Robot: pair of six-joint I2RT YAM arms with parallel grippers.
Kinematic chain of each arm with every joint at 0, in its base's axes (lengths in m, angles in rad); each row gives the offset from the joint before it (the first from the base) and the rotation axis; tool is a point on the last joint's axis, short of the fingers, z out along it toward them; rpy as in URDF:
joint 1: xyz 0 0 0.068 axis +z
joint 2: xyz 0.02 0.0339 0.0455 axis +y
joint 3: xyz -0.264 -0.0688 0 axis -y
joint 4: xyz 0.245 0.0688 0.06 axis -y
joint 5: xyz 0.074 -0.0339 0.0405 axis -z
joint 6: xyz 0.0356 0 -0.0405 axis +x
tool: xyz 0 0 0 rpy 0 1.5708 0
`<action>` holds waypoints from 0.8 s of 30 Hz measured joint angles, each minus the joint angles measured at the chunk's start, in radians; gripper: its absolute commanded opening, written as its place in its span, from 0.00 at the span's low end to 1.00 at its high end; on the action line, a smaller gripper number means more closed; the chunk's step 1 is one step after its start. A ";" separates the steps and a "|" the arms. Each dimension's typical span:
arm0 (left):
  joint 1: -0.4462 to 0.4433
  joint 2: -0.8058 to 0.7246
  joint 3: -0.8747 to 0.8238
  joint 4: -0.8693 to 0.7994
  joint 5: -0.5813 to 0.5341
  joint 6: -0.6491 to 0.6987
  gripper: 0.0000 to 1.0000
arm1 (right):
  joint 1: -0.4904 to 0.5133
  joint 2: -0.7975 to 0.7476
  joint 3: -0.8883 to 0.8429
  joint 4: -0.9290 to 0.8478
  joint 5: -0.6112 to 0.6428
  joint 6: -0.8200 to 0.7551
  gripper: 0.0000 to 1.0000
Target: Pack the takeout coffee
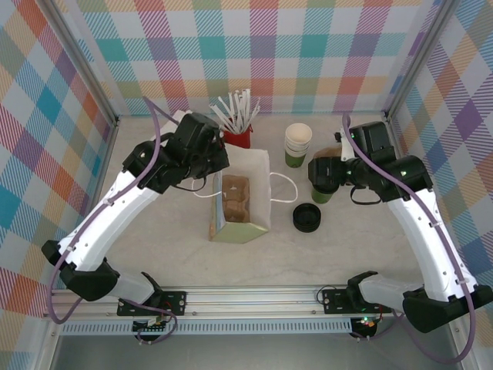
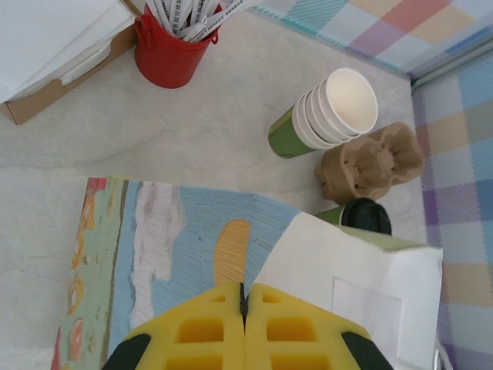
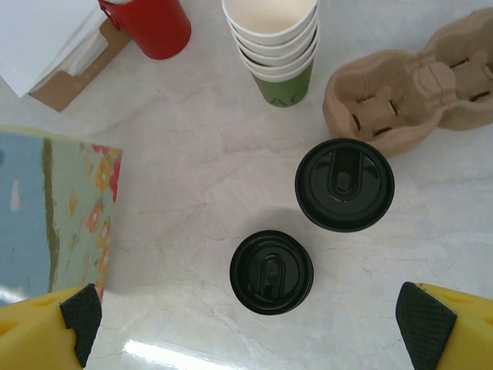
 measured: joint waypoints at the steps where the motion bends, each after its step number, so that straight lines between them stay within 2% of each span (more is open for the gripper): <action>1: -0.001 -0.011 -0.014 0.008 -0.003 -0.018 0.00 | -0.001 0.002 -0.007 0.000 -0.005 0.000 1.00; 4: -0.002 -0.032 -0.060 0.038 -0.013 -0.066 0.00 | -0.007 0.018 -0.016 0.000 -0.012 0.000 1.00; 7: 0.003 -0.050 -0.133 0.068 -0.016 -0.108 0.19 | -0.008 0.035 -0.023 0.000 -0.014 0.000 1.00; 9: 0.011 -0.056 -0.179 0.077 -0.014 -0.128 0.26 | -0.012 0.040 -0.026 0.000 -0.017 0.000 1.00; 12: 0.039 -0.053 -0.202 0.066 0.000 -0.102 0.43 | -0.015 0.044 -0.029 -0.001 -0.017 -0.001 1.00; 14: 0.067 -0.050 -0.183 0.043 0.000 -0.053 0.52 | -0.015 0.044 -0.029 -0.001 -0.018 -0.004 1.00; 16: 0.095 -0.047 -0.136 0.002 -0.001 0.019 0.67 | -0.015 0.044 -0.029 -0.002 -0.021 -0.006 1.00; 18: 0.119 -0.047 -0.084 -0.026 0.010 0.103 0.77 | -0.016 0.044 -0.029 -0.002 -0.027 -0.010 1.00; 24: 0.191 0.006 0.059 -0.078 0.166 0.415 0.86 | -0.019 0.044 -0.034 -0.004 -0.058 -0.035 1.00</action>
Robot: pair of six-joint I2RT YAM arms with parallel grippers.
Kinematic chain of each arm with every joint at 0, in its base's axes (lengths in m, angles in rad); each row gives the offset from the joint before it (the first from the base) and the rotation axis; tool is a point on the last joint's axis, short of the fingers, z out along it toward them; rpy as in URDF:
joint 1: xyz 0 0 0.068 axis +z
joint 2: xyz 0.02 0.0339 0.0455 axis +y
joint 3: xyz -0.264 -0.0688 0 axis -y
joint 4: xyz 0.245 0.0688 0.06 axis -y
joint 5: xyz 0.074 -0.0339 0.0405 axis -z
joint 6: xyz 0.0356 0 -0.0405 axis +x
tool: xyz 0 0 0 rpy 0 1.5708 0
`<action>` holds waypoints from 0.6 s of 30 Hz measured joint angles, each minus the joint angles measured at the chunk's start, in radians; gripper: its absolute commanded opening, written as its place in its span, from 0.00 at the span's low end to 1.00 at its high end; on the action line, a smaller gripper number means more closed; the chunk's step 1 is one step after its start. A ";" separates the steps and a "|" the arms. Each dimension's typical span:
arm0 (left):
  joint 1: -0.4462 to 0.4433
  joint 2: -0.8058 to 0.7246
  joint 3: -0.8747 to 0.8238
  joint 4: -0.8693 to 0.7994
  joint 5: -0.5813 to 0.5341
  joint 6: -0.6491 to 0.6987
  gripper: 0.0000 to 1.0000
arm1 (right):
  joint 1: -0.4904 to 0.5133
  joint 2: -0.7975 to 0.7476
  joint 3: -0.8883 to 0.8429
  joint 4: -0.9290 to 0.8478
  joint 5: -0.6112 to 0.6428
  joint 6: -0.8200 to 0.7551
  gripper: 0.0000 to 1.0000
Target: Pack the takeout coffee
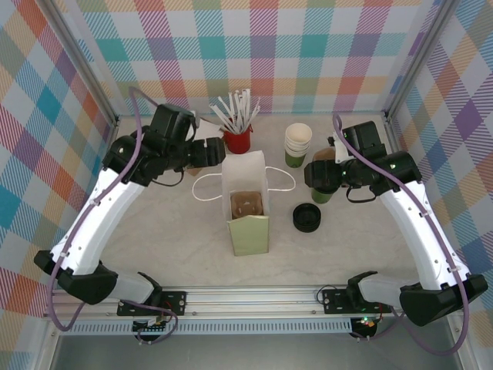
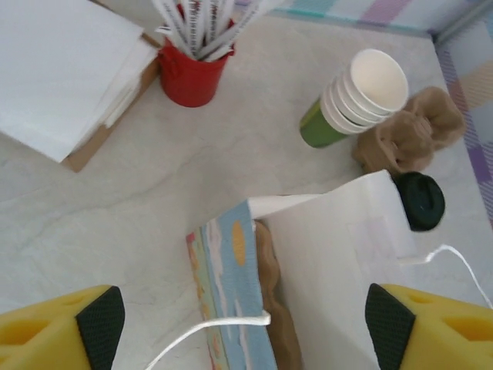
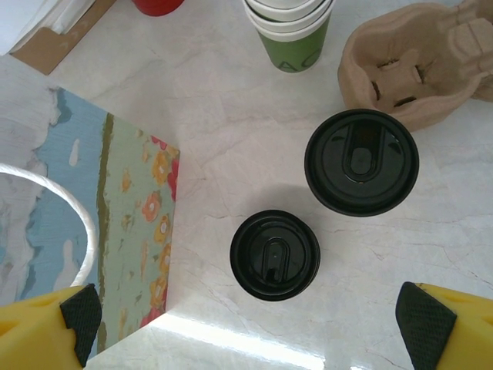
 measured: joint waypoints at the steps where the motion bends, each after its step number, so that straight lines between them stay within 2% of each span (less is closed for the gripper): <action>1: 0.010 0.029 0.027 -0.010 0.028 0.054 0.87 | 0.000 0.000 -0.001 0.000 -0.006 -0.004 1.00; 8: 0.029 0.248 0.127 -0.052 0.148 0.387 0.89 | 0.000 0.000 -0.002 -0.004 -0.030 -0.039 1.00; 13: 0.029 0.323 0.137 -0.070 0.145 0.539 0.86 | 0.000 0.000 -0.003 -0.008 -0.037 -0.055 1.00; 15: 0.029 0.349 0.159 -0.086 0.121 0.579 0.81 | 0.000 0.000 -0.005 -0.011 -0.038 -0.058 1.00; 18: 0.030 0.388 0.200 -0.095 0.102 0.627 0.62 | 0.000 0.000 -0.008 -0.013 -0.041 -0.064 1.00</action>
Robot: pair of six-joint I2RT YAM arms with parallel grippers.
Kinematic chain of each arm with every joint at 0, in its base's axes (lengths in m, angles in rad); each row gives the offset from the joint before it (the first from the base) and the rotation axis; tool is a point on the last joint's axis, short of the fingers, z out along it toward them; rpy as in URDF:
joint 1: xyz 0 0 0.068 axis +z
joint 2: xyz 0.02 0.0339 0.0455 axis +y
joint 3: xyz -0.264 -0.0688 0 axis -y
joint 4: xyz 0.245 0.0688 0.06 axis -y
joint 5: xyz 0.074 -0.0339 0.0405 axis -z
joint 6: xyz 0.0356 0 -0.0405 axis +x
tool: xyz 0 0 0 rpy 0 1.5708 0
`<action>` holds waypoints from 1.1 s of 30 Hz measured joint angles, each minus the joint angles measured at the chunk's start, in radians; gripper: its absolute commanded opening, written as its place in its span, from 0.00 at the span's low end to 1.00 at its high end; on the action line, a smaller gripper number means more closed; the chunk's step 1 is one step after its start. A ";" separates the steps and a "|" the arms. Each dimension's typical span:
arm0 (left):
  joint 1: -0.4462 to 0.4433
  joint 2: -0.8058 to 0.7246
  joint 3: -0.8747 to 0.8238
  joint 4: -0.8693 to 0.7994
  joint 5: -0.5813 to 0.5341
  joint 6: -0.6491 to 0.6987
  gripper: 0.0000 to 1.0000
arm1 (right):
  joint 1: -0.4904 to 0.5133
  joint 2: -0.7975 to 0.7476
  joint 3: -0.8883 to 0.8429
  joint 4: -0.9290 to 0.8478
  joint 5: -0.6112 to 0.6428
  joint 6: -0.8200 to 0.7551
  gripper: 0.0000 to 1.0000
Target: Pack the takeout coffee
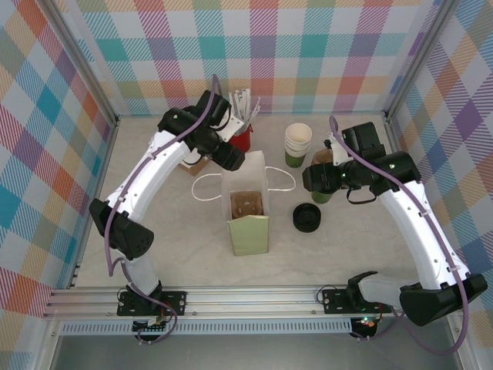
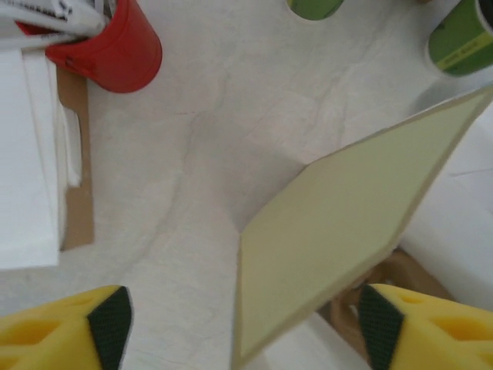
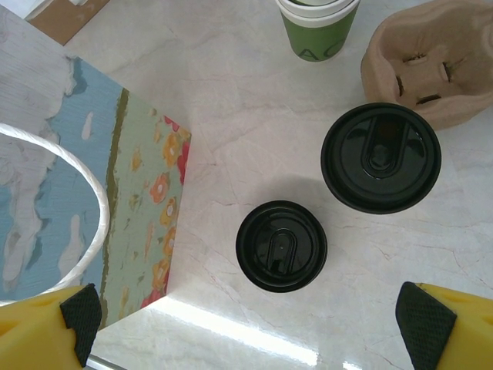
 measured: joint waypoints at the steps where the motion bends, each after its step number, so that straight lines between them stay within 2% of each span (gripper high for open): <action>1: 0.001 0.012 0.011 -0.001 -0.003 0.013 0.53 | 0.000 -0.001 -0.002 -0.001 0.000 -0.004 1.00; 5: 0.001 0.024 0.018 -0.002 -0.007 0.037 0.21 | -0.004 -0.002 -0.021 -0.006 0.001 -0.008 1.00; 9: 0.001 0.016 0.023 0.004 -0.007 0.024 0.09 | -0.031 -0.003 -0.051 -0.016 0.005 -0.007 1.00; 15: -0.008 -0.066 0.010 0.014 -0.041 -0.024 0.07 | -0.082 -0.003 -0.107 -0.014 0.005 -0.006 1.00; 23: -0.097 -0.230 -0.065 0.038 -0.205 -0.109 0.07 | -0.121 0.037 -0.169 0.006 0.006 0.026 1.00; 33: -0.174 -0.280 -0.117 0.067 -0.297 -0.164 0.07 | -0.137 0.132 -0.234 0.075 0.008 0.072 1.00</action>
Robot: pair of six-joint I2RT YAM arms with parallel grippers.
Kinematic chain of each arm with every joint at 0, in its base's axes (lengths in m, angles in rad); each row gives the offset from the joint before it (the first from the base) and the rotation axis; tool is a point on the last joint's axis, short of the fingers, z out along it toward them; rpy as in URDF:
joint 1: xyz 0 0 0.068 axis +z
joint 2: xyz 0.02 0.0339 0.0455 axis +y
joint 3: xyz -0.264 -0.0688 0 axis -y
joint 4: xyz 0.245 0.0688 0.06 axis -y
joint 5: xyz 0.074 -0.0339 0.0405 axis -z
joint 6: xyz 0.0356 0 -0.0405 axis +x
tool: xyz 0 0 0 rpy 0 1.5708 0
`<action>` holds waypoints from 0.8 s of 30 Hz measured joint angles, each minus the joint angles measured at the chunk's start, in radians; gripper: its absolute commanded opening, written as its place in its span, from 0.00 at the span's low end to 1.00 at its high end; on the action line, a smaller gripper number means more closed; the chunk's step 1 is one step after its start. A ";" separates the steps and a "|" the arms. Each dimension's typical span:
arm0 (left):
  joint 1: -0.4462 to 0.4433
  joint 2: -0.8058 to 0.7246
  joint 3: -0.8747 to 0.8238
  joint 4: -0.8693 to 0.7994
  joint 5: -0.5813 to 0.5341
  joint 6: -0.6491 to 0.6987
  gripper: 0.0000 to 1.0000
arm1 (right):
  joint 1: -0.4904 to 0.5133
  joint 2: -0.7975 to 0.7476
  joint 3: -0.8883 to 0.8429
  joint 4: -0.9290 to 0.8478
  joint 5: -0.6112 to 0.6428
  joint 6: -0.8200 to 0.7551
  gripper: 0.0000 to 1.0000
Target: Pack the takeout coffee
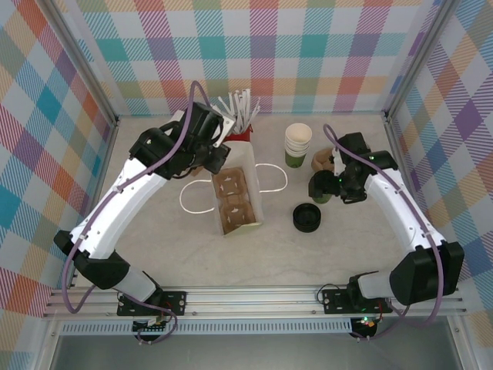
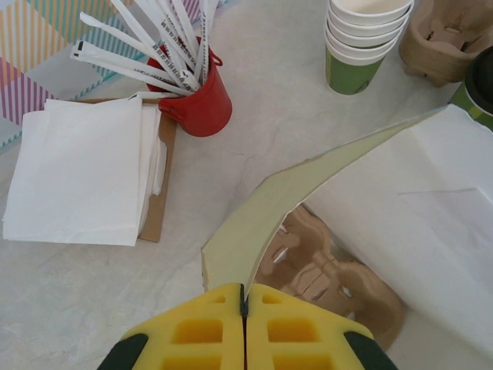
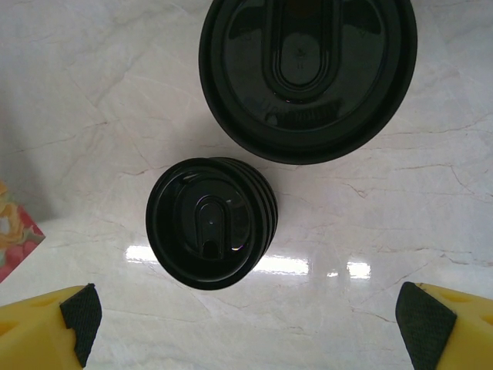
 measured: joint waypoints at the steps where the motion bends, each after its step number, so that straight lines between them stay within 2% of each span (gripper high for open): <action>1: -0.005 -0.002 0.000 0.000 -0.003 -0.005 0.07 | 0.000 0.006 -0.007 0.007 0.000 0.001 1.00; 11: -0.059 -0.046 -0.037 0.027 -0.047 -0.044 0.07 | 0.000 0.053 -0.041 0.045 0.001 0.005 1.00; 24: -0.066 -0.053 -0.048 0.031 -0.021 -0.154 0.08 | 0.000 0.142 -0.039 0.087 0.009 0.019 1.00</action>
